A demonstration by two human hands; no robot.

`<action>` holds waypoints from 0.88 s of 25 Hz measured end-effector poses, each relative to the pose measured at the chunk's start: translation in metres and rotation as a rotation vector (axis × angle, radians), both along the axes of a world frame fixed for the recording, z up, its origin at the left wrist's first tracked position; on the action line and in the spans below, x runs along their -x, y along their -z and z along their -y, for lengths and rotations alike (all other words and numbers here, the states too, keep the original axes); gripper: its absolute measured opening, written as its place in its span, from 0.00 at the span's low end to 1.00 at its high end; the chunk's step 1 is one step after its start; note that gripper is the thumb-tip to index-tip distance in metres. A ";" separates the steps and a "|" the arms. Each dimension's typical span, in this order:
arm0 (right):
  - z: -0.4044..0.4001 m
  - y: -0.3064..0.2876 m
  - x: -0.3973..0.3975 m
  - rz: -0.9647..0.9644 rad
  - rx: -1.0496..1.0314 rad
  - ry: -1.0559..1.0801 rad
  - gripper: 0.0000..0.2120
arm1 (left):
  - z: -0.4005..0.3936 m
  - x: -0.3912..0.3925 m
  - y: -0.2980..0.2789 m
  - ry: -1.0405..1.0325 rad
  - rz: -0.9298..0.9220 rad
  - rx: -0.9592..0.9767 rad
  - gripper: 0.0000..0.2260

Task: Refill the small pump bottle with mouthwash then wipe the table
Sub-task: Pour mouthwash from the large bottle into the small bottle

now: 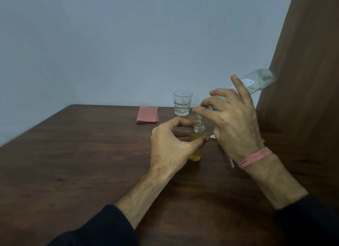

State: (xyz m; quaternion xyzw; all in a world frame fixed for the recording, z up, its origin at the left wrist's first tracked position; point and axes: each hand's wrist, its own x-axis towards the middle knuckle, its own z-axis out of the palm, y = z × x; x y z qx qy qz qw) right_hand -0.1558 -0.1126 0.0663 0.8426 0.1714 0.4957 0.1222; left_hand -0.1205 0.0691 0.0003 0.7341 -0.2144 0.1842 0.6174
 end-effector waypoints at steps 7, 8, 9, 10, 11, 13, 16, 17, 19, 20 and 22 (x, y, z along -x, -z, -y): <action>-0.002 -0.003 0.002 -0.013 0.019 -0.011 0.18 | 0.000 0.002 0.000 -0.010 0.005 -0.017 0.22; -0.002 -0.003 0.001 -0.015 0.022 -0.008 0.19 | 0.001 0.002 -0.001 -0.008 0.006 -0.019 0.22; -0.003 -0.003 0.001 -0.017 0.026 0.000 0.19 | 0.000 0.002 -0.001 -0.003 0.004 -0.017 0.22; -0.003 -0.003 0.001 -0.019 0.029 0.003 0.19 | 0.000 0.002 -0.001 0.000 0.002 -0.016 0.22; -0.004 -0.003 0.000 -0.023 0.029 0.004 0.18 | 0.000 0.002 -0.001 0.003 0.003 -0.020 0.23; -0.003 -0.002 0.000 -0.027 0.028 0.002 0.18 | 0.000 0.002 -0.002 0.006 0.005 -0.032 0.23; -0.003 -0.001 -0.001 -0.011 0.036 0.010 0.21 | 0.001 0.002 -0.002 0.008 0.010 -0.029 0.23; -0.003 -0.001 -0.001 -0.006 0.039 0.011 0.20 | 0.001 0.002 -0.002 0.007 0.012 -0.032 0.23; -0.003 0.000 -0.002 0.017 0.039 0.009 0.20 | 0.001 0.002 -0.002 0.002 0.017 -0.037 0.23; -0.003 0.001 -0.002 0.029 0.039 0.007 0.19 | 0.001 0.002 -0.002 0.003 0.014 -0.031 0.23; -0.002 0.001 -0.002 0.036 0.040 0.005 0.19 | 0.000 0.002 -0.002 0.008 0.007 -0.020 0.23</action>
